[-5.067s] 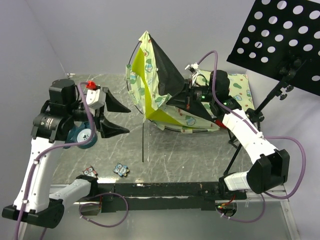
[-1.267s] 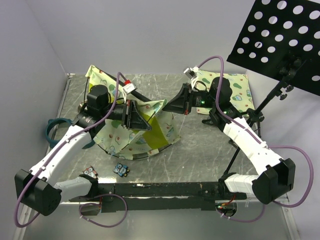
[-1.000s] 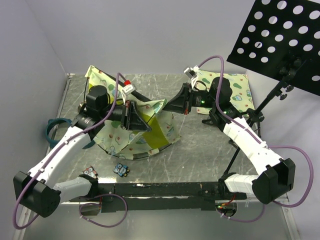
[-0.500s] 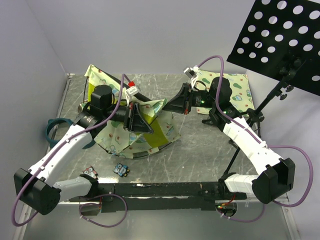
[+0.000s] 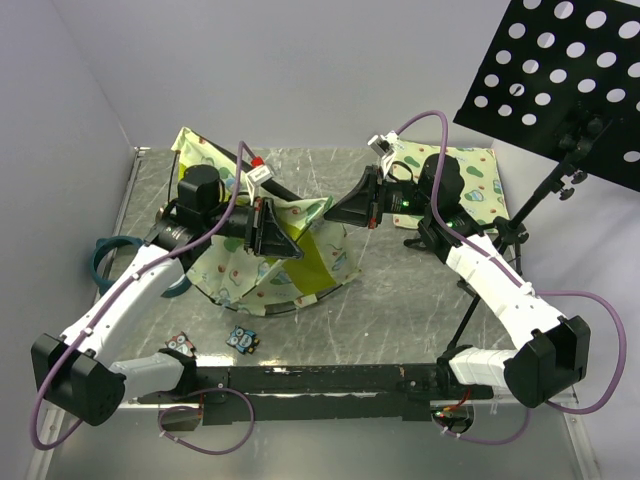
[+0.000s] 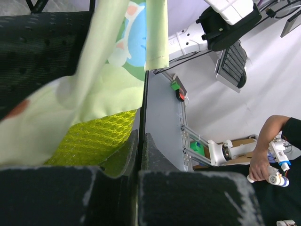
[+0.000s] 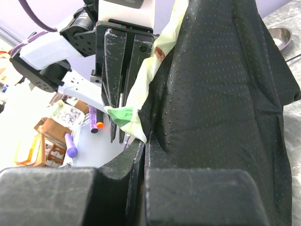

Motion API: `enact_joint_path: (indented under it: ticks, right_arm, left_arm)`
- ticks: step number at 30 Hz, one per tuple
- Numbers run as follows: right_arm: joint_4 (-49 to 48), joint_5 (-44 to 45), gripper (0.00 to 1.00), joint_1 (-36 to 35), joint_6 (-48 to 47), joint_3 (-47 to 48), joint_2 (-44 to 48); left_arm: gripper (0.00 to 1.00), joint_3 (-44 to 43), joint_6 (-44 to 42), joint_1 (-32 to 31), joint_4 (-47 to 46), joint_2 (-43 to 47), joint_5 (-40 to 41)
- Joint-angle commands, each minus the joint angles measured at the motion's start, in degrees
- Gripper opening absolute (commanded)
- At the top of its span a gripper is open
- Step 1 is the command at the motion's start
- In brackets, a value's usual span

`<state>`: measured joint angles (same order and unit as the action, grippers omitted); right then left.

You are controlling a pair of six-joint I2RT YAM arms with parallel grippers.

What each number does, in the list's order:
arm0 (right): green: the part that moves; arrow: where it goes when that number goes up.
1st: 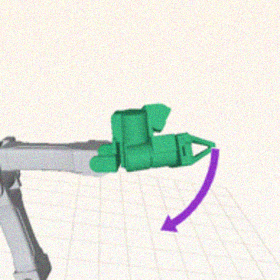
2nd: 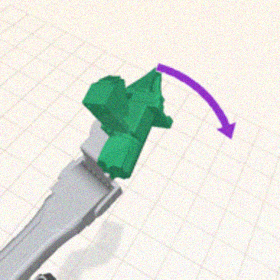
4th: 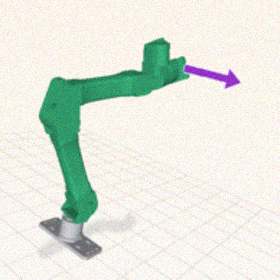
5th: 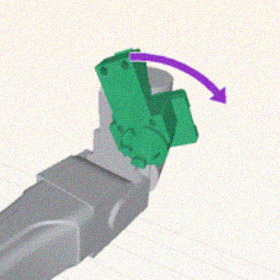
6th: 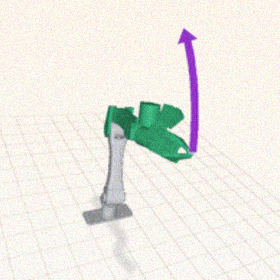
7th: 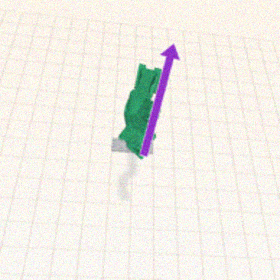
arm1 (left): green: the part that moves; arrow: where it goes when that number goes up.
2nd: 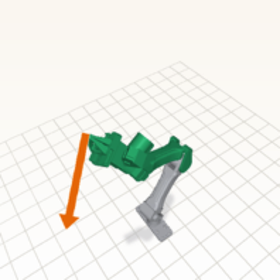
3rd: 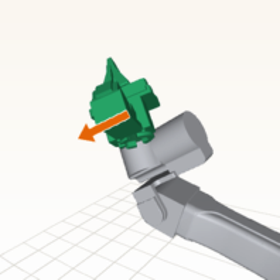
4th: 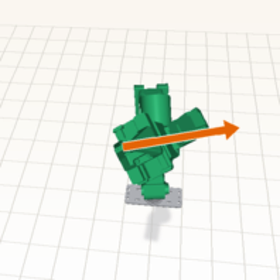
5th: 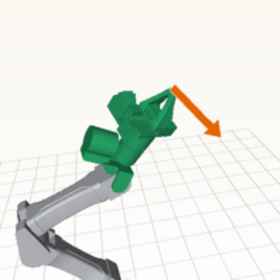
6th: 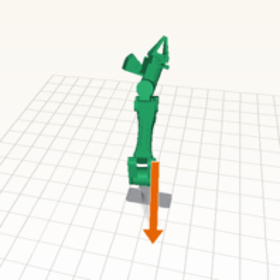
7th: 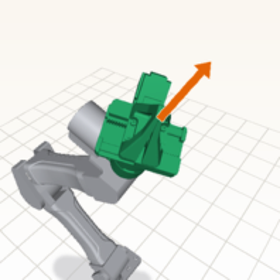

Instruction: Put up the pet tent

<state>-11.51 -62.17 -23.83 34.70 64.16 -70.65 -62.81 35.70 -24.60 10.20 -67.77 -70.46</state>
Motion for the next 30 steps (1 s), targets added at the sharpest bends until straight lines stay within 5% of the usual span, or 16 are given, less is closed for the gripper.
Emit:
enact_joint_path:
  ticks: [1,30]
  right_arm:
    - [-5.1,-3.6,0.0,0.5,2.1,1.8,1.4]
    - [-6.7,-3.6,0.0,0.7,3.3,1.6,0.1]
  left_arm:
    - [0.01,0.2,3.1,2.2,2.6,-0.4,2.4]
    - [0.01,1.2,5.1,3.3,-1.3,0.0,0.1]
